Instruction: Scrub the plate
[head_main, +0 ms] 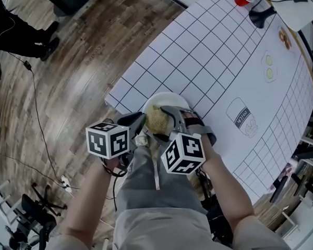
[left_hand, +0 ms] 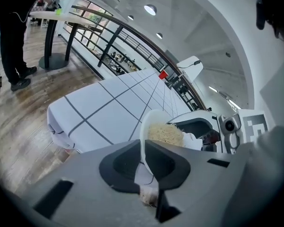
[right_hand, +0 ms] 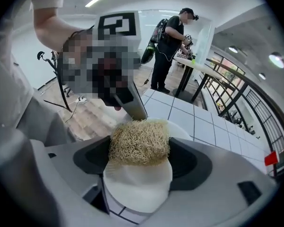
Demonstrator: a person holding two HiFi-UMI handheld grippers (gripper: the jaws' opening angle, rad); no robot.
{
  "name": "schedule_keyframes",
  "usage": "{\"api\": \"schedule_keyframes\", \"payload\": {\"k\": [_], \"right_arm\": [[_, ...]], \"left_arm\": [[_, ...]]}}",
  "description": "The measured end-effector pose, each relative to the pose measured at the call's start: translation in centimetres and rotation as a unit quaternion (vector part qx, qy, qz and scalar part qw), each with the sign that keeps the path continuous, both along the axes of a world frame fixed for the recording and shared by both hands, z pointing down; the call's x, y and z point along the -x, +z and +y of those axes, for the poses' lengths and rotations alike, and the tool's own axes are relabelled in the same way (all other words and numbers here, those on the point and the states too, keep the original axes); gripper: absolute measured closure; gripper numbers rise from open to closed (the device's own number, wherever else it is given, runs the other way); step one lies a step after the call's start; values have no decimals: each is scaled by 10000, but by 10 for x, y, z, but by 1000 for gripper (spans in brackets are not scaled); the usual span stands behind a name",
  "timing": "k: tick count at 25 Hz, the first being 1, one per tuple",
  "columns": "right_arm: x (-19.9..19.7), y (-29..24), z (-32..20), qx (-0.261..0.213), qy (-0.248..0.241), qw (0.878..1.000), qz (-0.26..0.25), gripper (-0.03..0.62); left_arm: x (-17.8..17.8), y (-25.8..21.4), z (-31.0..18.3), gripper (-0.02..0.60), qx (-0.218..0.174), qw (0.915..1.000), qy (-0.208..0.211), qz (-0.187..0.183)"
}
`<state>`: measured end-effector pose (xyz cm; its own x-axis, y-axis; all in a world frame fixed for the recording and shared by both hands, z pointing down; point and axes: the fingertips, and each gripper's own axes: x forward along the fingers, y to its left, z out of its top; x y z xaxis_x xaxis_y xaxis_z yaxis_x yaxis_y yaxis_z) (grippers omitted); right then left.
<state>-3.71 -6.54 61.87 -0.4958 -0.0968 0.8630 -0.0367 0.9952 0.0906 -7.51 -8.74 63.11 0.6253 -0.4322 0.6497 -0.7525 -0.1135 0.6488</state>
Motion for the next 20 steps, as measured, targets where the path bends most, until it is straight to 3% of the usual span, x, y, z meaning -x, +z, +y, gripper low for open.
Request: {"api": "schedule_keyframes", "payload": {"k": [6,17,20], "right_arm": [[-12,4,-6,127,382,9992,5,215],[-86,-1,-23,151,1339,9904,310,215],[-82,-4,-23,29,1291,9910,367,215]], "left_arm": [[1,5,-2,540,132,9997,-172,107],[2,4,-2,539,139,9995,-222,189],[2,4,-3,539,137,9997,-182,129]]}}
